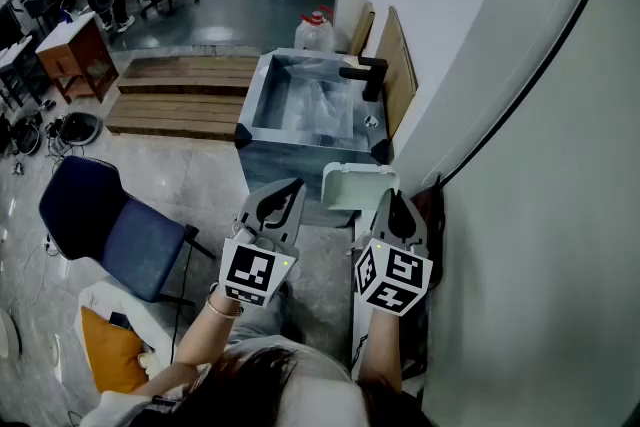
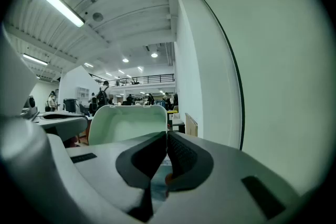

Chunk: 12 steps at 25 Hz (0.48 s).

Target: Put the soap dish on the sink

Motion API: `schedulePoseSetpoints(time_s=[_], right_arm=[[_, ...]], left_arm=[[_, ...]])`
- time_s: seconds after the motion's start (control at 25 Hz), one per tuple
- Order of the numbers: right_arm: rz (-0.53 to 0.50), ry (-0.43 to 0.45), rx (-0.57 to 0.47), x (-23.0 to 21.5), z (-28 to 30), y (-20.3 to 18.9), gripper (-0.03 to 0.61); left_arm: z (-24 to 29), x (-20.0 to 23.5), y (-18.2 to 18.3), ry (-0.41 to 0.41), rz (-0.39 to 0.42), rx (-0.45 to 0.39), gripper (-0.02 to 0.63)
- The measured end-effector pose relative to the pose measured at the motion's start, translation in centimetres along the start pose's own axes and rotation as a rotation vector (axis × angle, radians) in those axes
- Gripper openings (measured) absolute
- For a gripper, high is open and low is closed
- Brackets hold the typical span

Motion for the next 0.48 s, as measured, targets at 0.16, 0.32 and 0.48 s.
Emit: schedulePoseSetpoints(time_s=[0.16,0.32,0.48], right_arm=[[-0.008,-0.004,0.007,0.2,1.8,-0.3,0.028],[0.001,0.001,0.026,0.4,3.6,-0.7,0.028],[0.017,0.001,0.035,0.5,5.2,-0.8,0.028]], left_arm=[[1.4,1.1,-0.5,0.000,-0.006,0.002,0.008],[2.9,2.1,-1.3,-0.007,-0.014,0.007,0.008],[4.4,3.0,-1.9,-0.017,-0.023,0.013,0.008]])
Point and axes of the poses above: the fingertips, and each gripper's own axes: z forward along the fingers, x to its left, y out of its top, the point moved 2 cm from there along -z, backward along the fingers, and after that the axes turned 1 degree about z, right-handed, at the moved point
